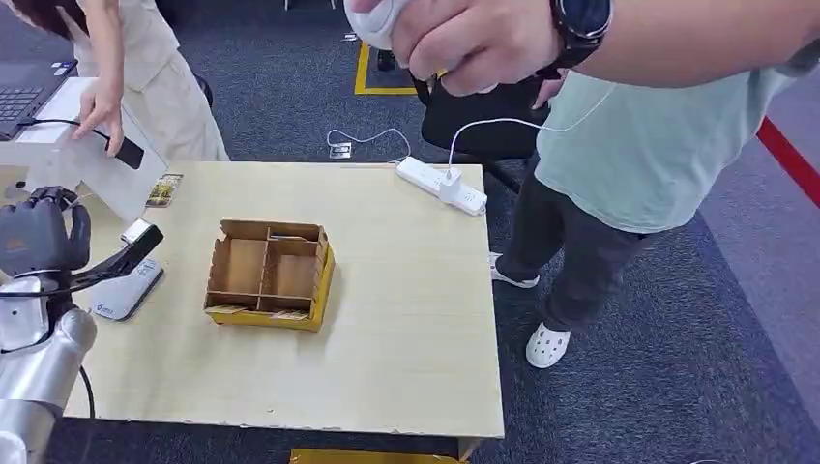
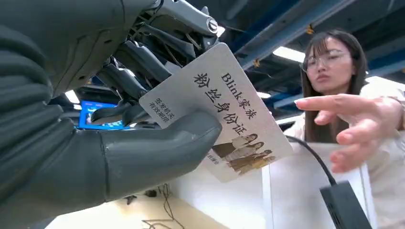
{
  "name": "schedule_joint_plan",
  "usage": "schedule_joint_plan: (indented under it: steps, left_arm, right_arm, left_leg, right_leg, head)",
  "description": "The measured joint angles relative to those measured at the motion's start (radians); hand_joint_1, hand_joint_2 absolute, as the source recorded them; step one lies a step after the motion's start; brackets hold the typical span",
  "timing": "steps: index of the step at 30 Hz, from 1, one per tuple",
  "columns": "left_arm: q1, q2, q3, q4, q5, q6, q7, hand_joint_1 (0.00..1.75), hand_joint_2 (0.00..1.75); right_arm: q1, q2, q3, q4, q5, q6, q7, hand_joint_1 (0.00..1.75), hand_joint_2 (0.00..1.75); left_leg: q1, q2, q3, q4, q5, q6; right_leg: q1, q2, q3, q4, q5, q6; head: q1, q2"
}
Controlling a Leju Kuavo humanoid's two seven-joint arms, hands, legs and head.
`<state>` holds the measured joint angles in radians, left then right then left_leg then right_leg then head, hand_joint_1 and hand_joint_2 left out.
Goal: Pass the card to the sensor for recognition and then transmit it.
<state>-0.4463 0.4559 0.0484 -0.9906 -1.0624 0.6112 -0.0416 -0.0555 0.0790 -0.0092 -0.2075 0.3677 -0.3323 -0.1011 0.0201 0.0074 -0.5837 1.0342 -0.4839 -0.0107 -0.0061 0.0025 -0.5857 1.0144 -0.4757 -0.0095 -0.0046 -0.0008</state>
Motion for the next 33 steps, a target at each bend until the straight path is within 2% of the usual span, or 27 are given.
schedule_joint_plan:
  steps: [11, 16, 17, 26, 27, 33]
  left_arm:
    - [-0.073, -0.009, 0.0, 0.091, -0.035, 0.038, 0.018, 1.75, 1.75]
    - [-0.079, -0.017, -0.001, 0.101, 0.016, 0.037, -0.015, 1.75, 1.75]
    - [-0.079, -0.018, -0.001, 0.101, 0.031, 0.036, -0.025, 0.0, 1.75]
    - [-0.08, -0.024, -0.001, 0.101, 0.14, -0.014, -0.076, 0.0, 1.75]
    - [-0.081, -0.024, -0.001, 0.1, 0.158, -0.048, -0.087, 0.0, 1.75]
    - [-0.081, -0.002, -0.048, 0.049, 0.306, -0.436, -0.139, 0.0, 1.75]
  right_arm:
    - [-0.008, 0.006, -0.01, -0.003, 0.0, 0.009, -0.006, 0.0, 1.75]
    - [-0.008, 0.007, -0.016, -0.003, 0.003, 0.008, -0.006, 0.0, 1.75]
    - [-0.008, 0.007, -0.016, -0.003, 0.005, 0.008, -0.007, 0.0, 1.75]
    - [-0.007, 0.008, -0.022, -0.003, 0.014, 0.009, -0.007, 0.0, 1.75]
    - [-0.007, 0.008, -0.023, -0.003, 0.014, 0.009, -0.007, 0.0, 1.75]
    - [-0.004, 0.008, -0.032, -0.003, 0.009, 0.012, -0.01, 0.0, 1.75]
  left_leg:
    - [0.0, 0.0, 0.0, 0.0, 0.0, 0.0]
    - [0.0, 0.0, 0.0, 0.0, 0.0, 0.0]
    - [0.0, 0.001, 0.0, 0.0, 0.0, 0.0]
    - [0.0, 0.002, 0.0, 0.0, 0.0, 0.0]
    - [0.0, 0.002, 0.0, 0.0, 0.0, 0.0]
    - [0.0, 0.002, 0.0, 0.0, 0.0, -0.001]
  right_leg:
    - [0.0, 0.0, 0.0, 0.0, 0.0, 0.0]
    - [0.0, 0.001, 0.0, 0.0, 0.0, 0.0]
    - [0.0, 0.001, 0.0, 0.0, 0.0, 0.0]
    - [0.0, 0.002, -0.001, 0.0, 0.0, 0.0]
    - [0.0, 0.002, -0.001, 0.0, 0.0, 0.0]
    - [0.0, 0.002, -0.001, 0.0, 0.001, -0.001]
  head:
    - [0.0, 0.0]
    - [0.0, 0.0]
    - [0.0, 0.0]
    - [0.0, 0.0]
    - [0.0, 0.0]
    - [0.0, 0.0]
